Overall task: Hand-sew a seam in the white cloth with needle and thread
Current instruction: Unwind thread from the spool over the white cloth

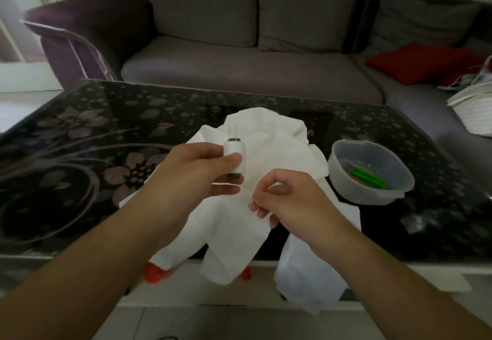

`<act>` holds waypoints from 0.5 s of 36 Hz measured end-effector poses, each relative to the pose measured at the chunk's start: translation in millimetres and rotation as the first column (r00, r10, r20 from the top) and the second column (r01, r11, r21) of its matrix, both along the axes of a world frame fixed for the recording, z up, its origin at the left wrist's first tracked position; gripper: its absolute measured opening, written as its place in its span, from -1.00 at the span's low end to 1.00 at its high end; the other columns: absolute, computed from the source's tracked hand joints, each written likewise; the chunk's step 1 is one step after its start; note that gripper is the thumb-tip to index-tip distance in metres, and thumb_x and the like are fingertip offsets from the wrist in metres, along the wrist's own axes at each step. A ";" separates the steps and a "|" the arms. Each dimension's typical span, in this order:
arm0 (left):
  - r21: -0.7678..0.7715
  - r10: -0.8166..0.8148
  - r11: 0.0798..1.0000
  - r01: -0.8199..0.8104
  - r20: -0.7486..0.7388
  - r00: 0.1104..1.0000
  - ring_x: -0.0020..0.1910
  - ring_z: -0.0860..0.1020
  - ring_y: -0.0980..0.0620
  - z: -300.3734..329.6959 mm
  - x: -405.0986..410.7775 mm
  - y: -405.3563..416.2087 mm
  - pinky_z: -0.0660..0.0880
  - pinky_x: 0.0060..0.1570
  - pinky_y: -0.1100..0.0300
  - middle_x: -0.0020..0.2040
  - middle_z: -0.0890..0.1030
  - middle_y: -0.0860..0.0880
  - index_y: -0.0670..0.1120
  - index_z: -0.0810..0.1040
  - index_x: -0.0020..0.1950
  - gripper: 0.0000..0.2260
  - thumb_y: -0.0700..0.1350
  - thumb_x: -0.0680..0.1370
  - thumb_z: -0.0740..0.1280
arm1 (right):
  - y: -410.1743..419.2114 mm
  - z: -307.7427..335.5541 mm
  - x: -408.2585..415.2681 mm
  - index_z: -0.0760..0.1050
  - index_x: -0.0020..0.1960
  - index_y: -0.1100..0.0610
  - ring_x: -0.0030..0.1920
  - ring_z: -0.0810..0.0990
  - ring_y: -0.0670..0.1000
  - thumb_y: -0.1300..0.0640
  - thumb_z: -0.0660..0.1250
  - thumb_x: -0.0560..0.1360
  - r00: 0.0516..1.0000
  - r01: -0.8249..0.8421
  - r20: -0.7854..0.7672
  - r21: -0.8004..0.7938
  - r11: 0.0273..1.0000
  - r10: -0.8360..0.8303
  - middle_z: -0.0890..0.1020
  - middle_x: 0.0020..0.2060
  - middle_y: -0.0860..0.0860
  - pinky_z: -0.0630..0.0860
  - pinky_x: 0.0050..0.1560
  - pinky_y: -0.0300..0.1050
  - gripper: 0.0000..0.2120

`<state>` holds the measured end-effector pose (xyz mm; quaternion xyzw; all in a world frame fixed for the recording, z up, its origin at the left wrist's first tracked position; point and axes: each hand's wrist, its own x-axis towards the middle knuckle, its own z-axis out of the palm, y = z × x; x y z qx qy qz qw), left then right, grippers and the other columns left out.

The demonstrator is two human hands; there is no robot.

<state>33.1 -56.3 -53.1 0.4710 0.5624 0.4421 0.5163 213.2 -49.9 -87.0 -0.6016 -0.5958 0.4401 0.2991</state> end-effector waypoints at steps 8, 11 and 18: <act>-0.068 -0.008 0.998 0.002 -0.079 0.997 -0.05 0.75 0.01 -6.3 -15.1 -0.4 0.70 0.07 0.01 0.06 0.74 -0.07 -0.13 0.65 0.25 -0.75 -0.10 0.59 0.46 | 5.8 -21.4 -22.4 0.66 -0.14 0.00 -0.21 0.71 -0.11 0.17 0.45 0.48 0.957 -0.166 0.236 -0.042 0.985 0.171 0.73 -0.29 -0.12 0.70 -0.02 -0.06 -0.92; -0.133 -0.031 0.991 0.018 -0.090 0.995 -0.07 0.76 0.01 -10.2 -21.3 -0.1 0.70 0.06 0.01 0.03 0.75 -0.06 -0.13 0.63 0.27 -0.70 -0.10 0.56 0.50 | 9.6 -22.5 -19.5 0.66 -0.17 0.04 -0.24 0.71 -0.09 0.21 0.42 0.45 0.937 -0.198 0.277 -0.083 0.977 0.214 0.73 -0.31 -0.08 0.70 -0.03 -0.04 -0.90; -0.246 -0.128 0.967 0.070 -0.229 0.965 0.13 0.67 0.03 -38.0 -30.2 1.2 0.56 0.30 -0.08 0.12 0.71 0.06 0.01 0.66 0.21 -0.72 0.05 0.54 0.51 | 15.5 -33.7 -17.4 0.66 -0.09 0.14 -0.15 0.73 0.01 0.26 0.44 0.47 0.957 -0.222 0.153 -0.159 0.962 0.246 0.74 -0.25 0.03 0.67 0.07 -0.06 -0.95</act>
